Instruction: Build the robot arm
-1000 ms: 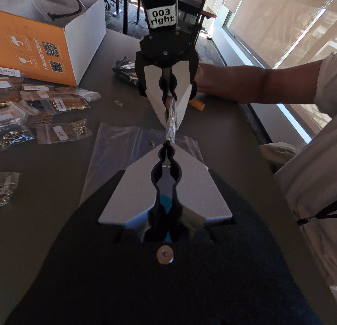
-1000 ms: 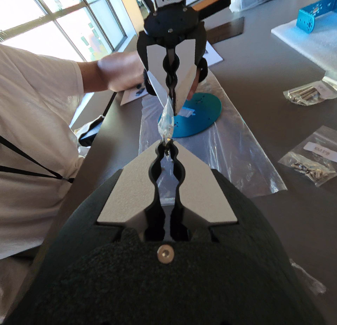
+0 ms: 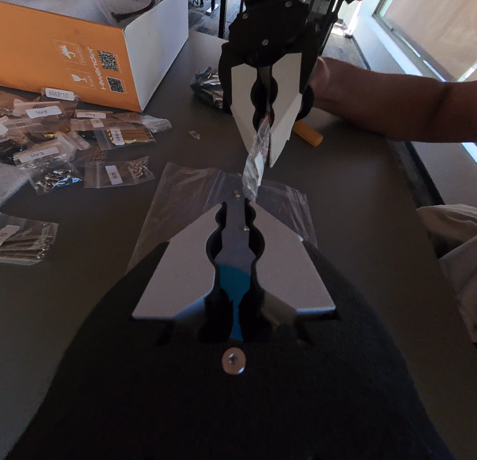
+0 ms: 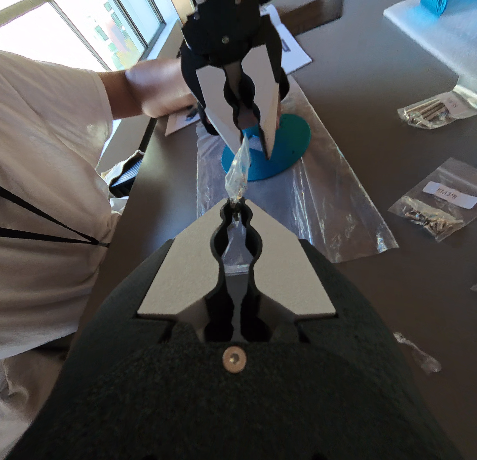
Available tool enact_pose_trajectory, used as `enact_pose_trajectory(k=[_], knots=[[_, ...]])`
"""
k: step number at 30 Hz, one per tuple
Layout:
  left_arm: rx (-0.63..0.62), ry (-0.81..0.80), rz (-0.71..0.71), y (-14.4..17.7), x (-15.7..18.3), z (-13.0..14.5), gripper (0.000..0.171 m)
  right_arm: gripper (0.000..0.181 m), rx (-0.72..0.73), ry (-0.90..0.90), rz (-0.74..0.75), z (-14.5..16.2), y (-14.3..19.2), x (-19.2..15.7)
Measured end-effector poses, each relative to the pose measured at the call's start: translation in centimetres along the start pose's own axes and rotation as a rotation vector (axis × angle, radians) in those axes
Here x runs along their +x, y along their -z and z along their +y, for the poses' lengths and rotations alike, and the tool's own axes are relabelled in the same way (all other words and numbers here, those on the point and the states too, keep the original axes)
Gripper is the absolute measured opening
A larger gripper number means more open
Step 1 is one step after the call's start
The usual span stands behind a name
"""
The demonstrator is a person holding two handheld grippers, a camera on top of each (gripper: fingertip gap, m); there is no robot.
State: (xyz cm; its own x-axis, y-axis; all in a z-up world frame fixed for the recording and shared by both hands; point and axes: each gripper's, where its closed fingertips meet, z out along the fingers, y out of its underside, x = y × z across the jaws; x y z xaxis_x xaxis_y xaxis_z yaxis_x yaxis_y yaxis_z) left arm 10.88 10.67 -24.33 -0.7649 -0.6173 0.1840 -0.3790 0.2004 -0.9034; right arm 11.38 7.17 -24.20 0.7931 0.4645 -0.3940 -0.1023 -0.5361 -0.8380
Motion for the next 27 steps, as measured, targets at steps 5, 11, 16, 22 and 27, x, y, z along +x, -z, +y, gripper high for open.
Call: enact_pose_trajectory(k=[5, 11, 16, 22, 27], knots=[[0.049, -0.012, 0.007, 0.6, 0.4, -1.1, 0.012, 0.005, 0.002, 0.002, 0.001, 0.0, 0.2, 0.1], [0.057, 0.015, 0.065, 0.0, 1.6, -1.1, 0.012, 0.005, -0.013, 0.010, 0.009, 0.0, 0.1, -0.2], [0.094, 0.055, 0.031, -0.4, 1.1, -1.6, 0.002, 0.005, -0.003, -0.009, 0.006, -0.1, 0.0, -0.1], [0.134, 0.121, 0.151, -0.1, 2.2, -1.9, 0.000, 0.005, 0.004, -0.012, 0.008, -0.2, 0.4, 0.0], [0.154, 0.172, 0.209, 0.0, 2.3, -2.0, 0.000, 0.005, 0.013, -0.015, -0.017, -0.3, 0.4, -0.3]])
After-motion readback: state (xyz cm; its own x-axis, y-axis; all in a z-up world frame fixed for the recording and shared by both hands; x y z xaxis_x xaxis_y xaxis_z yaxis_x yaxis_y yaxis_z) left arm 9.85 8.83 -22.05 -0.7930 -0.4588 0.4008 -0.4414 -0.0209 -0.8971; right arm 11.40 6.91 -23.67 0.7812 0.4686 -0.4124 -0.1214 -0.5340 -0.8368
